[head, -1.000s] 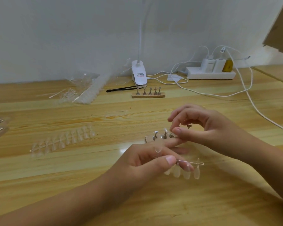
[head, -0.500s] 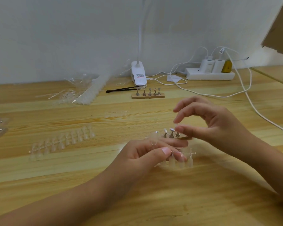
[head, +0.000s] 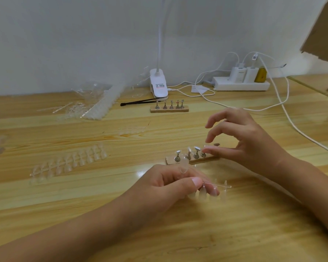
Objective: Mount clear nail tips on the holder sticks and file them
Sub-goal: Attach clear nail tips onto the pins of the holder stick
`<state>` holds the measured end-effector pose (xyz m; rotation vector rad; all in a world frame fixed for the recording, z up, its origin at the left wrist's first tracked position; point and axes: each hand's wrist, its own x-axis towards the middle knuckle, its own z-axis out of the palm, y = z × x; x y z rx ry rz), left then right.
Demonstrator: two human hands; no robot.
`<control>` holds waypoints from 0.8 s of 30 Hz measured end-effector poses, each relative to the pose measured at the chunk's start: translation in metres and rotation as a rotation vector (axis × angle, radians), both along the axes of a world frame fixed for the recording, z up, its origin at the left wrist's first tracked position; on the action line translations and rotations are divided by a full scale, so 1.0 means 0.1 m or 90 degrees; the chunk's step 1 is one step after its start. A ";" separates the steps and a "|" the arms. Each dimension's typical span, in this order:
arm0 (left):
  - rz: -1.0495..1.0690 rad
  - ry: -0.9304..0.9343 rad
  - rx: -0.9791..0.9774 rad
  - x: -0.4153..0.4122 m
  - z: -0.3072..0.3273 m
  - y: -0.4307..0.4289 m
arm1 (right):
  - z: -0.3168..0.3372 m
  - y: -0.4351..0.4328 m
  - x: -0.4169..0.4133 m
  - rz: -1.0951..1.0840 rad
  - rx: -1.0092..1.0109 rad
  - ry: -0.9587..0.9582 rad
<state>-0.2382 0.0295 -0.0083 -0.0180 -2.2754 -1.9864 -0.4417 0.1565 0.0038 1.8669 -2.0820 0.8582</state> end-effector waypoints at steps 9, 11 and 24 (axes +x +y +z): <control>-0.010 0.021 0.217 -0.07 -0.01 -0.08 | 0.06 0.01 0.12 0.102 -0.057 -0.131; 0.001 0.009 0.229 -0.08 -0.03 -0.09 | 0.08 0.01 0.14 0.117 -0.067 -0.223; -0.037 0.022 0.463 -0.11 -0.01 -0.17 | 0.12 0.02 0.18 0.128 -0.027 0.000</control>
